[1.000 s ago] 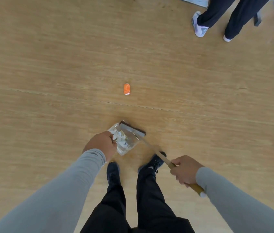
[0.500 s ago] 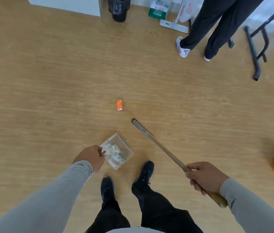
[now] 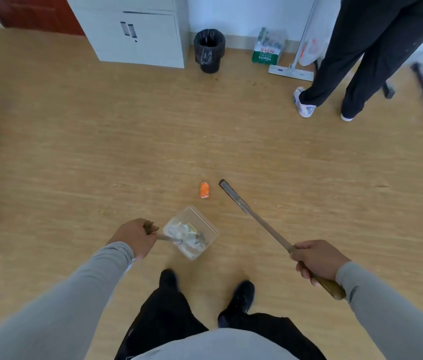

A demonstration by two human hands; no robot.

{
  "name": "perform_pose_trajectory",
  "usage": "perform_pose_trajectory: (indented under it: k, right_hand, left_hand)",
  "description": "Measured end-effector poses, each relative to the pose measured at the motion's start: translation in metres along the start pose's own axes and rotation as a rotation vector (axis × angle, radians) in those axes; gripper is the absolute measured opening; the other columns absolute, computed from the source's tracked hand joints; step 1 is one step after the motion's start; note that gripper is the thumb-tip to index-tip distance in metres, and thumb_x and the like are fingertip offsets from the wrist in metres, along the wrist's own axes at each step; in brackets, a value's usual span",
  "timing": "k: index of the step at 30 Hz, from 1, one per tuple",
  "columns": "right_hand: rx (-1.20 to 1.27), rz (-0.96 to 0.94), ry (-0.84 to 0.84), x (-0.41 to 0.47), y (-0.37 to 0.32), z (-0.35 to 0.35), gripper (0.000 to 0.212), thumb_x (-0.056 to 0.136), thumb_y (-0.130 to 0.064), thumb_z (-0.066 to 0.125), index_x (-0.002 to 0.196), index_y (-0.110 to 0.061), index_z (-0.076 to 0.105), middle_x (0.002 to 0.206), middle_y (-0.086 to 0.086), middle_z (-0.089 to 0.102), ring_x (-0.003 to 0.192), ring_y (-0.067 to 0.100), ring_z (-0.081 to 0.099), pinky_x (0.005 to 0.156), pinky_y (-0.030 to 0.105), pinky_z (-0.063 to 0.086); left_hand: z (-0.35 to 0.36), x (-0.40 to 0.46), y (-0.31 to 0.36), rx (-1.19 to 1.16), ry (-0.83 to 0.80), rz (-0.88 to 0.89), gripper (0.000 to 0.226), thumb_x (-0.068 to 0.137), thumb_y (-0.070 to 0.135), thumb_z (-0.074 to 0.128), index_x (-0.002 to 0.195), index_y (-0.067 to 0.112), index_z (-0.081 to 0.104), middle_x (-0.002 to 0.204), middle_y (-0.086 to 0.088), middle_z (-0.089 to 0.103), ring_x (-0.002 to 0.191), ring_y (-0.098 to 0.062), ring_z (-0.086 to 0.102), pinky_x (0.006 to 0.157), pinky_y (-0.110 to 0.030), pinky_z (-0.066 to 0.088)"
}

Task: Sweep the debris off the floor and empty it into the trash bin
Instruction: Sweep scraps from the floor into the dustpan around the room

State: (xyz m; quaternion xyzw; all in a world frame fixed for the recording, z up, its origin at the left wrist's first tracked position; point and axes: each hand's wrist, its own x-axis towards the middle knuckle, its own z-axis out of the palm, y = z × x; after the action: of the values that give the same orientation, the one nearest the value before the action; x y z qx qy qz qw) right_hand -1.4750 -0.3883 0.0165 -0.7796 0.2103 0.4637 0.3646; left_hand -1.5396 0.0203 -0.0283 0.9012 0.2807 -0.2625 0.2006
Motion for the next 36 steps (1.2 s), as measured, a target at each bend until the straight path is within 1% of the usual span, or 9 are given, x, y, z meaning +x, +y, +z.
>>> perform_pose_trajectory:
  k: [11, 13, 17, 20, 23, 26, 30, 33, 36]
  right_hand:
    - [0.027, 0.060, 0.042, 0.023, -0.083, 0.045, 0.009, 0.094, -0.013, 0.060, 0.092, -0.021, 0.062, 0.064, 0.012, 0.063, 0.050, 0.021, 0.051, 0.048, 0.030, 0.043]
    - [0.014, 0.085, 0.063, 0.031, -0.107, 0.059, 0.007, 0.094, -0.014, 0.060, 0.099, -0.019, 0.061, 0.063, 0.012, 0.064, 0.051, 0.022, 0.051, 0.049, 0.030, 0.043]
    - [0.004, 0.114, 0.101, 0.044, -0.147, 0.084, 0.030, 0.094, -0.015, 0.060, 0.123, -0.010, 0.058, 0.066, 0.013, 0.064, 0.054, 0.023, 0.052, 0.049, 0.029, 0.044]
    - [0.023, 0.130, 0.133, 0.051, -0.173, 0.096, 0.056, 0.094, -0.014, 0.061, 0.146, -0.011, 0.042, 0.068, 0.013, 0.065, 0.049, 0.020, 0.053, 0.043, 0.026, 0.043]
    - [0.002, 0.133, 0.140, 0.068, -0.195, 0.097, 0.065, 0.093, -0.016, 0.061, 0.152, -0.014, 0.035, 0.070, 0.013, 0.067, 0.049, 0.020, 0.054, 0.045, 0.026, 0.045]
    - [-0.055, 0.117, 0.114, 0.097, -0.218, 0.094, 0.052, 0.093, -0.016, 0.060, 0.144, -0.017, 0.046, 0.070, 0.013, 0.068, 0.053, 0.022, 0.055, 0.047, 0.028, 0.047]
    - [-0.145, 0.087, 0.102, 0.147, -0.249, 0.104, 0.017, 0.094, -0.015, 0.055, 0.111, -0.020, 0.056, 0.076, 0.016, 0.067, 0.060, 0.026, 0.056, 0.056, 0.032, 0.050]
    - [-0.220, 0.104, 0.077, 0.181, -0.256, 0.118, 0.017, 0.094, -0.015, 0.053, 0.109, -0.021, 0.056, 0.085, 0.019, 0.071, 0.065, 0.029, 0.059, 0.062, 0.036, 0.052]
    - [-0.403, 0.097, 0.020, 0.188, -0.251, 0.136, 0.028, 0.094, -0.013, 0.051, 0.119, -0.009, 0.063, 0.096, 0.021, 0.072, 0.071, 0.030, 0.062, 0.067, 0.037, 0.055]
  left_hand:
    - [-0.040, 0.119, -0.008, -0.010, -0.089, 0.036, 0.020, 0.090, 0.033, 0.057, 0.107, 0.024, 0.063, 0.098, 0.002, 0.069, 0.083, -0.020, 0.066, 0.082, -0.037, 0.058]
    - [-0.048, 0.142, -0.013, 0.000, -0.107, 0.041, 0.017, 0.091, 0.031, 0.057, 0.105, 0.023, 0.062, 0.095, 0.002, 0.068, 0.082, -0.020, 0.066, 0.081, -0.037, 0.058]
    - [-0.057, 0.185, -0.027, -0.037, -0.134, 0.027, 0.017, 0.089, 0.031, 0.058, 0.101, 0.020, 0.064, 0.093, 0.002, 0.069, 0.083, -0.020, 0.066, 0.084, -0.038, 0.058]
    - [-0.060, 0.200, -0.034, -0.019, -0.140, 0.024, 0.015, 0.091, 0.031, 0.055, 0.098, 0.020, 0.061, 0.088, 0.000, 0.067, 0.077, -0.020, 0.065, 0.077, -0.036, 0.058]
    - [-0.062, 0.215, -0.033, -0.033, -0.130, 0.025, 0.015, 0.091, 0.032, 0.053, 0.097, 0.021, 0.061, 0.086, 0.000, 0.066, 0.074, -0.020, 0.064, 0.074, -0.036, 0.058]
    - [-0.064, 0.229, -0.031, -0.050, -0.135, 0.013, 0.012, 0.089, 0.030, 0.055, 0.096, 0.022, 0.062, 0.084, 0.002, 0.066, 0.072, -0.018, 0.063, 0.071, -0.035, 0.058]
    - [-0.056, 0.236, -0.026, -0.023, -0.144, 0.020, 0.013, 0.092, 0.032, 0.056, 0.097, 0.020, 0.060, 0.085, 0.000, 0.064, 0.073, -0.019, 0.061, 0.065, -0.032, 0.050]
    - [-0.050, 0.237, -0.023, -0.021, -0.134, 0.022, 0.016, 0.096, 0.033, 0.052, 0.100, 0.020, 0.060, 0.085, -0.001, 0.064, 0.072, -0.021, 0.062, 0.060, -0.030, 0.046]
    - [-0.046, 0.236, -0.023, -0.052, -0.128, 0.025, 0.016, 0.095, 0.034, 0.053, 0.102, 0.022, 0.061, 0.087, 0.001, 0.065, 0.075, -0.021, 0.065, 0.068, -0.035, 0.056]
